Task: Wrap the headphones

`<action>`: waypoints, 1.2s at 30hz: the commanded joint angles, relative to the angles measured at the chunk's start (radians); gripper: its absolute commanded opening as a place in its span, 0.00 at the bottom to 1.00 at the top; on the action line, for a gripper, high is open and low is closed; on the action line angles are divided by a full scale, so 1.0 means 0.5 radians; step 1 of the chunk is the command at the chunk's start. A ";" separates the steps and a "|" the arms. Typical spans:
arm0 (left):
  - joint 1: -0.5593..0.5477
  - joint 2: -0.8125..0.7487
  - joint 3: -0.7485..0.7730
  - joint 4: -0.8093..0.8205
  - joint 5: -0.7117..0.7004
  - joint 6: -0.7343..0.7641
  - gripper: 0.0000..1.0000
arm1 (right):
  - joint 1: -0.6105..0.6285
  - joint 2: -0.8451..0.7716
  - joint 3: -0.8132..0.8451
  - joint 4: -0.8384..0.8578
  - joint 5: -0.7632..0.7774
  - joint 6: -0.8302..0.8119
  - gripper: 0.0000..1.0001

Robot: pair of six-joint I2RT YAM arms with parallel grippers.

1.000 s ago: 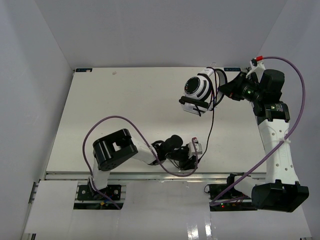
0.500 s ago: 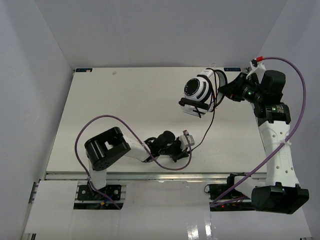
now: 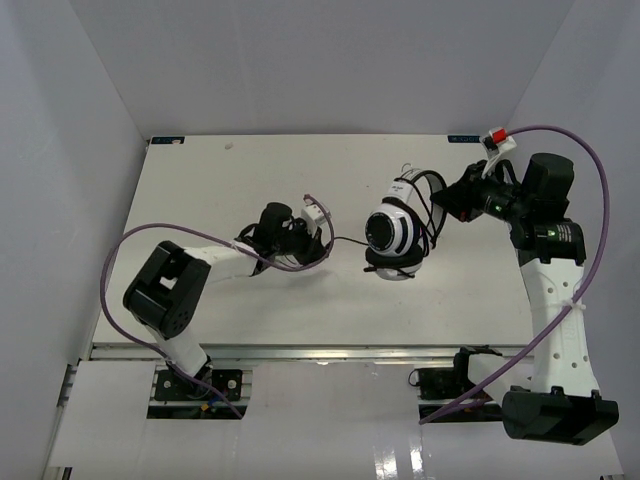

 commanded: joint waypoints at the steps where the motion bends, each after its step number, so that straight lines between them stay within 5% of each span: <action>1: 0.135 -0.098 0.363 -0.471 0.097 0.166 0.00 | 0.052 -0.094 -0.048 -0.219 -0.153 -0.561 0.08; 9: 0.186 -0.130 1.048 -1.029 0.065 -0.027 0.00 | 0.166 -0.249 -0.416 -0.084 0.578 -0.918 0.08; 14: 0.186 -0.190 1.383 -1.154 0.424 -0.610 0.00 | 0.269 -0.225 -0.523 0.248 1.201 -0.660 0.08; 22: -0.099 -0.212 1.391 -1.020 0.728 -1.304 0.00 | 0.622 -0.036 -0.476 0.645 2.063 -0.205 0.08; 28: -0.352 -0.220 1.319 -0.709 0.497 -1.750 0.00 | 0.724 0.207 -0.351 0.760 2.253 0.128 0.08; 36: -0.688 -0.277 0.893 -0.256 -0.235 -2.145 0.01 | 0.714 0.361 -0.179 0.850 2.241 0.341 0.08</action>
